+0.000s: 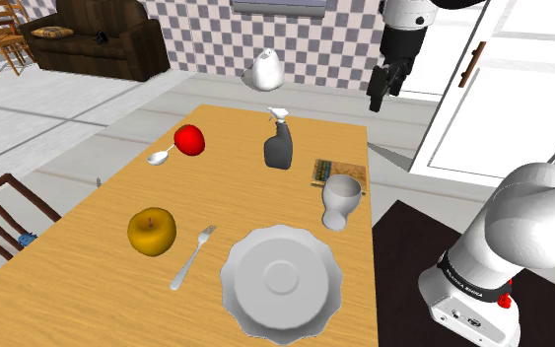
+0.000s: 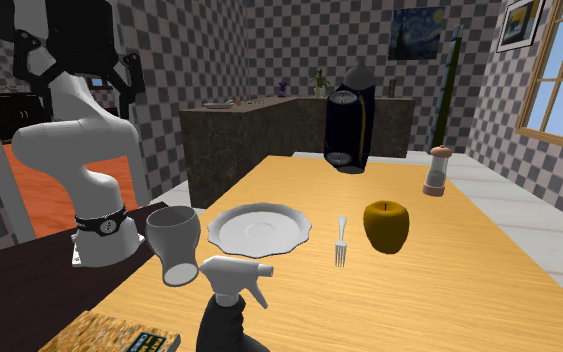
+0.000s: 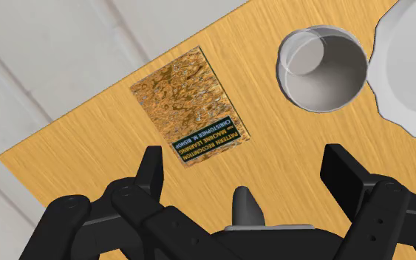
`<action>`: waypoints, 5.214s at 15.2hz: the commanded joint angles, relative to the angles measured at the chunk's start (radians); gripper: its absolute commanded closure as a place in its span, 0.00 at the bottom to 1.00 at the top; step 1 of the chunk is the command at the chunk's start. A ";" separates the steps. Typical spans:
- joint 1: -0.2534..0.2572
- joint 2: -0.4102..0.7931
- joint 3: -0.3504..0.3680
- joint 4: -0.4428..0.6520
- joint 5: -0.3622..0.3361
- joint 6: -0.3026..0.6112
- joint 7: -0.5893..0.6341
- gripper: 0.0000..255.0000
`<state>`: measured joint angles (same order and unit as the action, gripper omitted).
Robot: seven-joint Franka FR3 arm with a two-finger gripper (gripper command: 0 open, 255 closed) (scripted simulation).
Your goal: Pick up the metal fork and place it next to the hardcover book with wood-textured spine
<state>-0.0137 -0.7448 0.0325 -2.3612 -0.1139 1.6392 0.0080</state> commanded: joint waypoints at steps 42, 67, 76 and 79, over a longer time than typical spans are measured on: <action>0.190 1.177 0.406 0.435 0.194 0.748 1.237 0.00; 0.245 1.265 0.387 0.441 0.180 0.843 1.293 1.00; 0.237 1.255 0.387 0.516 0.181 0.757 1.291 1.00; 0.232 1.229 0.393 0.523 0.188 0.727 1.293 1.00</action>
<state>0.2187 0.4952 0.4224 -1.8384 0.0711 2.3759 1.2976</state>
